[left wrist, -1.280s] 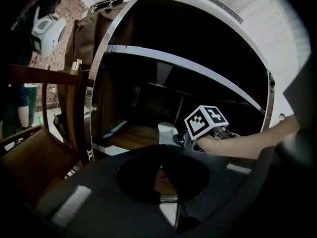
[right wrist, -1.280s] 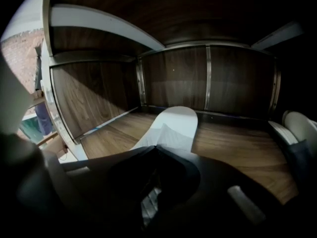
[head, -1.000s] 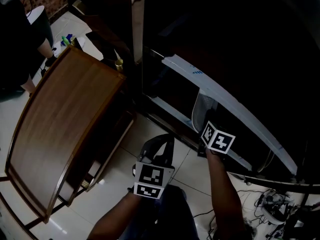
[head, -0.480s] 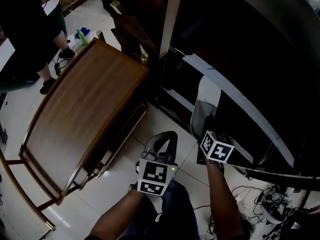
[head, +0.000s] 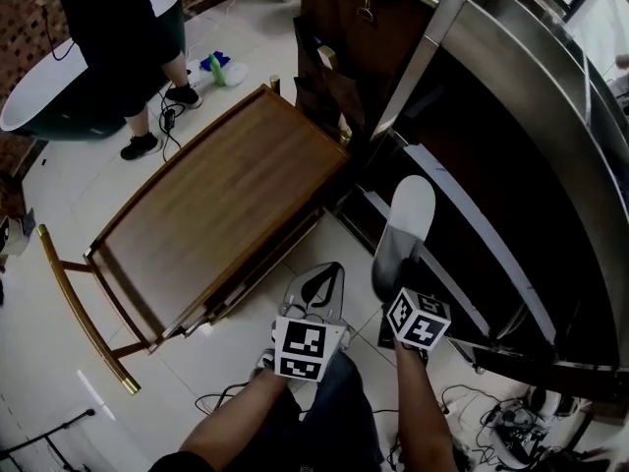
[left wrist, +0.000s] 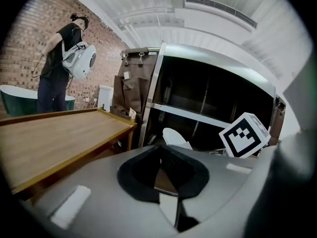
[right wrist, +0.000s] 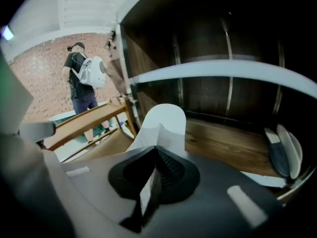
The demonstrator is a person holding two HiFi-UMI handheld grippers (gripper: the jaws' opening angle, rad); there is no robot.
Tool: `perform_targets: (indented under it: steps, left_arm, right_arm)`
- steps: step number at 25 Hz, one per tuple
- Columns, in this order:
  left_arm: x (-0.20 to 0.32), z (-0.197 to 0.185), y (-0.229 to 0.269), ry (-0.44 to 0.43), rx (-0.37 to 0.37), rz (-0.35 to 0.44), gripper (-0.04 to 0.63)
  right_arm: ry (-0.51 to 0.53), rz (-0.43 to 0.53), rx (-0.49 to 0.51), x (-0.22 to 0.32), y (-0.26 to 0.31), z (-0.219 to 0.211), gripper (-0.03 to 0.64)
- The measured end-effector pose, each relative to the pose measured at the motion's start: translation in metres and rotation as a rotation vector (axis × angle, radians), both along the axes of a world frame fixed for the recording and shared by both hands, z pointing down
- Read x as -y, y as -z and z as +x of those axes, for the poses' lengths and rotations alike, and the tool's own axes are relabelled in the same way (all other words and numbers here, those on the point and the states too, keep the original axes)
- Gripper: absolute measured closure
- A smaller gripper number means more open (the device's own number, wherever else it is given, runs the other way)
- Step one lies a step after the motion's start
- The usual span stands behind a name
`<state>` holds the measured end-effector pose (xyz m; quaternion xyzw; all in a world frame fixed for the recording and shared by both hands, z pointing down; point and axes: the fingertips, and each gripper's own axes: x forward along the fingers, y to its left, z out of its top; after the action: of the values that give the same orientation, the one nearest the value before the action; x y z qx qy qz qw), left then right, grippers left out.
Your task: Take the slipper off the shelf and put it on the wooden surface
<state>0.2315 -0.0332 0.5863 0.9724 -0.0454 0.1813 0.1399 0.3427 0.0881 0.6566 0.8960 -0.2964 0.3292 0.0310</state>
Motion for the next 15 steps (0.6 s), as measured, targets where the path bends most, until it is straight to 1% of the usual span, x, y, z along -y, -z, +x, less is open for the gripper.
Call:
perform_targets:
  steps: [3,5,7,10,13,15]
  left_arm:
    - [0.010,-0.012,0.024,0.042,-0.018,0.006,0.589]
    - [0.019,-0.023,0.037,0.079,-0.017,0.017,0.589]
    - [0.030,-0.036,0.049,0.135,-0.013,0.033,0.589]
    - [0.043,-0.056,0.067,0.248,-0.011,0.046,0.591]
    - [0.048,-0.066,0.081,0.304,-0.001,0.079,0.590]
    - [0.049,-0.075,0.084,0.339,0.015,0.085,0.590]
  right_arm:
    - [0.048,0.009,-0.028,0.010,0.029,-0.017,0.612]
    - [0.088,0.011,-0.035,0.018,0.041,-0.033,0.612]
    - [0.124,0.030,-0.023,0.026,0.052,-0.051,0.612]
    - [0.205,0.054,-0.007,0.041,0.070,-0.072,0.611]
    - [0.278,0.074,0.012,0.061,0.087,-0.081,0.611]
    - [0.330,0.085,0.024,0.074,0.098,-0.090,0.612]
